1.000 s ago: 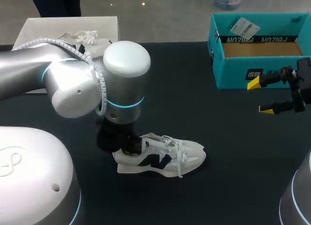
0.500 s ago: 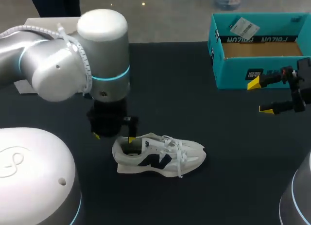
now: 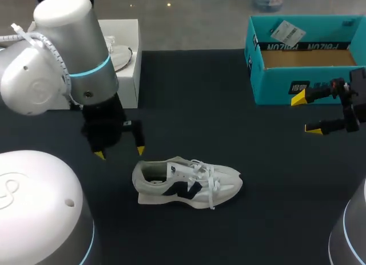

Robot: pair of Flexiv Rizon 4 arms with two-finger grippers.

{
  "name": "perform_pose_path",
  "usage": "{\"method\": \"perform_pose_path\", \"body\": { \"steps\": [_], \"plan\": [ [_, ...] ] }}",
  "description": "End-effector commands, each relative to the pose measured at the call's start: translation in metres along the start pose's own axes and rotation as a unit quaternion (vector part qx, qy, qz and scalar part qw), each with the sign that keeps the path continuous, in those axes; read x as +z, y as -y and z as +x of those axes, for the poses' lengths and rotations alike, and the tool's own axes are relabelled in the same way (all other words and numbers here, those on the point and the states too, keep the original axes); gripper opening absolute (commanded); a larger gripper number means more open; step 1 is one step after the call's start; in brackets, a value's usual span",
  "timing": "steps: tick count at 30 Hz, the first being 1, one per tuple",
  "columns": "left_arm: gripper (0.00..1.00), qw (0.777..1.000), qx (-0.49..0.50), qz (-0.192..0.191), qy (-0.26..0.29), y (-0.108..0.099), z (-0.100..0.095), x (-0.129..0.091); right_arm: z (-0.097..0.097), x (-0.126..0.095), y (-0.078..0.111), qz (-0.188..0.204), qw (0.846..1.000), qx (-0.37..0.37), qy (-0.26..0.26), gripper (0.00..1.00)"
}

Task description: Take the shoe out of the shoebox, open the shoe tongue, remove and reinsert the insole, then place the shoe into the shoebox

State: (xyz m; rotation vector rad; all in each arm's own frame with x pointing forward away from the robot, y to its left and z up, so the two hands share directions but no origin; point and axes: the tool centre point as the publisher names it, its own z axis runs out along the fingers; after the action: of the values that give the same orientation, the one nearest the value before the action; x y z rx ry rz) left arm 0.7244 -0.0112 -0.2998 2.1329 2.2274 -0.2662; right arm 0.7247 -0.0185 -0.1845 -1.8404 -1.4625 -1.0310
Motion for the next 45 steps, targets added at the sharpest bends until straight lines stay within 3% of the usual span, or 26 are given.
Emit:
{"method": "perform_pose_path", "body": {
  "steps": [1, 4, 6, 7, 8, 9, 13, 16, 20, 22, 23, 40, 42, 45],
  "plan": [
    [1.00, 1.000, 0.001, -0.003, 0.013, 0.002, 0.004, 0.001, 0.000, 0.001, 0.001, -0.001, 1.000, 0.001, 0.002, 1.00],
    [1.00, 1.000, 0.001, -0.003, 0.013, 0.002, 0.004, 0.001, 0.000, 0.001, 0.001, -0.001, 1.000, 0.001, 0.002, 1.00],
    [1.00, 0.991, -0.122, 0.040, 0.038, -0.009, 0.010, -0.007, 0.000, 0.001, 0.001, -0.001, 1.000, 0.001, 0.002, 1.00],
    [1.00, 0.980, -0.174, 0.076, 0.050, -0.014, 0.014, -0.012, 0.000, 0.001, 0.001, -0.001, 1.000, 0.001, 0.002, 1.00],
    [1.00, 0.965, -0.250, 0.066, 0.050, -0.021, 0.018, -0.014, 0.000, 0.001, 0.001, -0.001, 1.000, 0.001, 0.002, 1.00],
    [1.00, 0.952, -0.282, 0.097, 0.071, -0.025, 0.022, -0.018, 0.000, 0.001, 0.001, -0.001, 1.000, 0.001, 0.002, 1.00],
    [1.00, 0.892, -0.427, 0.108, 0.100, -0.032, 0.038, -0.023, 0.000, 0.001, 0.001, -0.001, 1.000, 0.001, 0.002, 1.00],
    [1.00, 0.875, -0.448, 0.137, 0.122, -0.021, 0.046, -0.021, 0.000, 0.001, 0.001, -0.001, 1.000, 0.001, 0.002, 1.00],
    [1.00, 0.870, -0.466, 0.108, 0.121, -0.007, 0.060, -0.017, 0.000, 0.001, 0.001, -0.001, 1.000, 0.001, 0.002, 1.00],
    [1.00, 0.864, -0.480, 0.075, 0.128, -0.003, 0.071, -0.016, 0.000, 0.001, 0.001, -0.001, 1.000, 0.001, 0.002, 1.00],
    [1.00, 0.851, -0.503, 0.070, 0.138, -0.002, 0.079, -0.015, 0.000, 0.001, 0.001, -0.001, 1.000, 0.001, 0.002, 1.00],
    [1.00, 0.851, -0.503, 0.070, 0.138, -0.002, 0.079, -0.015, 0.000, 0.001, 0.001, -0.001, 1.000, 0.001, 0.002, 1.00],
    [1.00, 0.829, -0.527, 0.102, 0.155, 0.000, 0.085, -0.009, 0.000, 0.001, 0.001, -0.001, 1.000, 0.001, 0.002, 1.00],
    [1.00, 0.818, -0.535, 0.137, 0.162, 0.001, 0.092, 0.005, 0.000, 0.001, 0.001, -0.001, 1.000, 0.001, 0.002, 1.00]
  ]
}}
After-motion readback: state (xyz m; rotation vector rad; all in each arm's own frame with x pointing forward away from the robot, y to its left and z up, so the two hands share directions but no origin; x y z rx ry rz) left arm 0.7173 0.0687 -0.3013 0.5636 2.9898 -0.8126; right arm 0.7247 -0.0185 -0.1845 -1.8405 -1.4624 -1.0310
